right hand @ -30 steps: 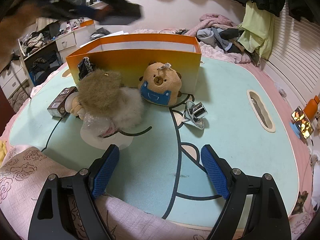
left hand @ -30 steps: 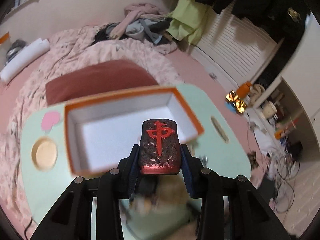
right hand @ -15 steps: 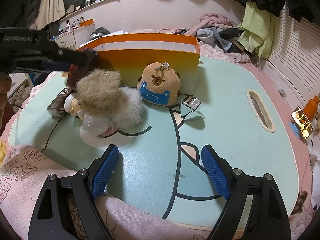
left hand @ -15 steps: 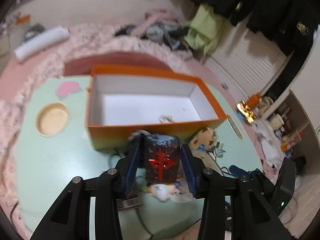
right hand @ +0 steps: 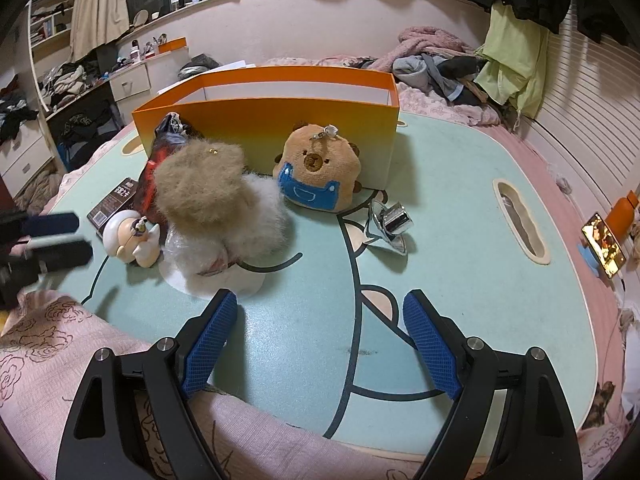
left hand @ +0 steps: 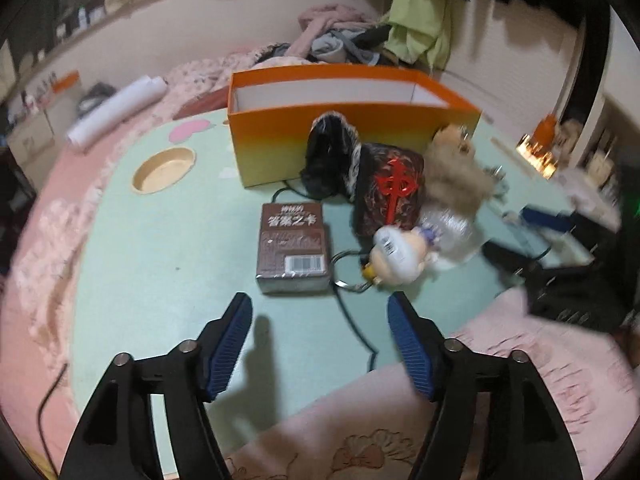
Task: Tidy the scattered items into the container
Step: 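Lift the black pouch out and lay it on the table, left gripper, then reach into the box and grasp the bead bracelet with the right gripper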
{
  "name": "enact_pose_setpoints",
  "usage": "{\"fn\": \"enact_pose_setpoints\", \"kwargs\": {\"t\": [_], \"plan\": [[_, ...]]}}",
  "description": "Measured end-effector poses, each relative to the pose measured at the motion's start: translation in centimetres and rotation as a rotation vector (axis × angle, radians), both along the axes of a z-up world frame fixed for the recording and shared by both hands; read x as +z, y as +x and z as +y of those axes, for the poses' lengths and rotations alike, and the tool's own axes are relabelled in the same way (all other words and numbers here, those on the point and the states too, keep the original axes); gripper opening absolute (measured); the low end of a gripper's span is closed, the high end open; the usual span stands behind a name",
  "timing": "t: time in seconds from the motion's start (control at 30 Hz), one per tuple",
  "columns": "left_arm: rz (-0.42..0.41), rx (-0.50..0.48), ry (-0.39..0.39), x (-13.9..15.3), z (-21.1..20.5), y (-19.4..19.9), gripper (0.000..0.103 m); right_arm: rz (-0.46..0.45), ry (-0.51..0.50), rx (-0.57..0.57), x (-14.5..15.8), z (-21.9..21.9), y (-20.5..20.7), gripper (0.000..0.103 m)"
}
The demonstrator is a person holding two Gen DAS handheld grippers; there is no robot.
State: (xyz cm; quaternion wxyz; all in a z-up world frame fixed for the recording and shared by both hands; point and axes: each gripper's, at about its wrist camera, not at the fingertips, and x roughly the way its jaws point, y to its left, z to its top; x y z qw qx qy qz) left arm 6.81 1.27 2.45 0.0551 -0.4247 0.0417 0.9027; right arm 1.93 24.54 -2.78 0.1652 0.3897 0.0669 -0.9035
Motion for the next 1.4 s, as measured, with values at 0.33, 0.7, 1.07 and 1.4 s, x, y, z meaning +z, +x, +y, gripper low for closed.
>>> {"fn": "enact_pose_setpoints", "kwargs": {"t": [0.33,0.7,1.07,1.4], "plan": [[-0.001,0.028,0.011,-2.1,-1.3,-1.4,0.103,-0.002,0.006,-0.002,-0.1,0.3,0.1,0.087],[0.009,0.032,0.012,-2.1,-1.4,-1.4,0.103,-0.005,0.008,-0.004,-0.3,0.5,-0.2,0.088],[0.012,0.033,0.016,-2.0,-1.5,-1.6,0.103,-0.074,-0.087,-0.067,6.5,-0.7,-3.6,0.088],[0.015,0.033,0.018,-2.0,-1.5,-1.6,0.103,-0.243,0.009,0.008,8.0,-10.0,-12.0,0.088]]}}
